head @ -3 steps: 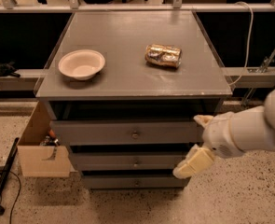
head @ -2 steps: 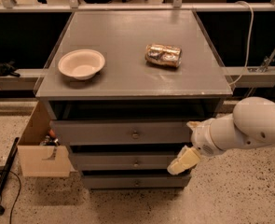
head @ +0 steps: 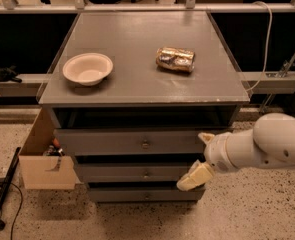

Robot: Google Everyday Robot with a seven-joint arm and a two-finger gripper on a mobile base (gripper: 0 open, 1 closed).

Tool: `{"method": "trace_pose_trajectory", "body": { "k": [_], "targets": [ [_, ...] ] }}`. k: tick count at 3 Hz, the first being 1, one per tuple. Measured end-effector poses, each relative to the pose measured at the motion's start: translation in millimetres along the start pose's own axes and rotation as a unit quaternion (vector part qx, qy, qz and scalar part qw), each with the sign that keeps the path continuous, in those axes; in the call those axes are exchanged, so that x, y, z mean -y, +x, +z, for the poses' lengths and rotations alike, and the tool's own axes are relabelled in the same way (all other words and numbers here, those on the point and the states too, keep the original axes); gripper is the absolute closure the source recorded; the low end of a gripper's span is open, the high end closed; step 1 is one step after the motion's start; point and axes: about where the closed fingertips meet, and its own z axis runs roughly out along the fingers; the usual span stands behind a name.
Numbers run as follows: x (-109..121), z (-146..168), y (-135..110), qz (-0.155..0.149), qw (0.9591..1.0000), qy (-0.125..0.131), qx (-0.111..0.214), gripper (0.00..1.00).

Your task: Open middle drawer

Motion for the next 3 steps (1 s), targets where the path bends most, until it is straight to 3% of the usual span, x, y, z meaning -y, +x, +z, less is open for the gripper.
{"method": "trace_pose_trajectory", "body": {
  "k": [1, 2, 3],
  "targets": [
    [-4, 7, 27, 0.037, 0.9991, -0.002, 0.021, 0.0],
    [-1, 11, 59, 0.063, 0.9978, 0.007, 0.02, 0.0],
    [-1, 11, 59, 0.063, 0.9978, 0.007, 0.02, 0.0]
  ]
}}
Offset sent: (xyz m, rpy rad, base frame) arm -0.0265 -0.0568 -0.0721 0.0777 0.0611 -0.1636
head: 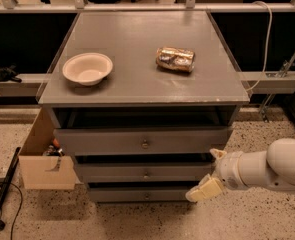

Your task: Open middle drawer

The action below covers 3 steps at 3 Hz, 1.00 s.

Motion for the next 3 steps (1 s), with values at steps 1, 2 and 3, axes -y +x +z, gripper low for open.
{"method": "trace_pose_trajectory", "body": {
  "k": [1, 2, 3],
  "targets": [
    [-13, 7, 12, -0.073, 0.9967, -0.03, -0.019, 0.0],
    [-21, 5, 48, -0.138, 0.9871, -0.049, -0.066, 0.0],
    [-21, 5, 48, -0.138, 0.9871, -0.049, -0.066, 0.0]
  ]
}}
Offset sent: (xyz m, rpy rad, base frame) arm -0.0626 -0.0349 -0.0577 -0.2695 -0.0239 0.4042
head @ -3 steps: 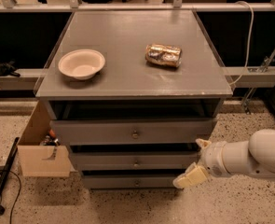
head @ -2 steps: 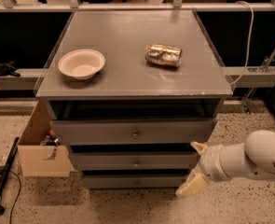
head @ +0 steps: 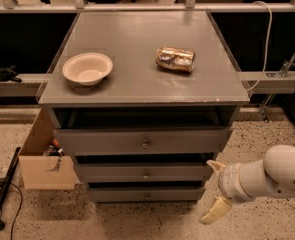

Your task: Open middle drawer

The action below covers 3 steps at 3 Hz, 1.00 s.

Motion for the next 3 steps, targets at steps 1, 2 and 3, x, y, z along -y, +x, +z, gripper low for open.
{"method": "trace_pose_trajectory", "body": {
  "k": [1, 2, 3],
  "targets": [
    [-6, 29, -5, -0.016, 0.9998, -0.002, -0.007, 0.0],
    [-9, 61, -1, -0.027, 0.9995, -0.003, -0.018, 0.0],
    [-2, 87, 4, -0.038, 0.9988, -0.002, -0.031, 0.0]
  ]
}}
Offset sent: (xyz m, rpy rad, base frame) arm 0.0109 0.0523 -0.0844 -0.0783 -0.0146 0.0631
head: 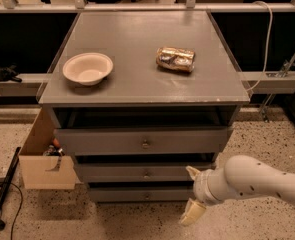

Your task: Open middle drawer

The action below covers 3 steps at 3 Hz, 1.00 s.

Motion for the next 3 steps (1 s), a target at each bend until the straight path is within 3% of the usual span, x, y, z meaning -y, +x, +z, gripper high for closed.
{"method": "trace_pose_trajectory", "body": {
  "k": [1, 3],
  "targets": [
    [33, 41, 10, -0.012, 0.9998, 0.006, -0.011, 0.0],
    [39, 57, 17, -0.007, 0.9998, -0.006, -0.016, 0.0]
  ]
}}
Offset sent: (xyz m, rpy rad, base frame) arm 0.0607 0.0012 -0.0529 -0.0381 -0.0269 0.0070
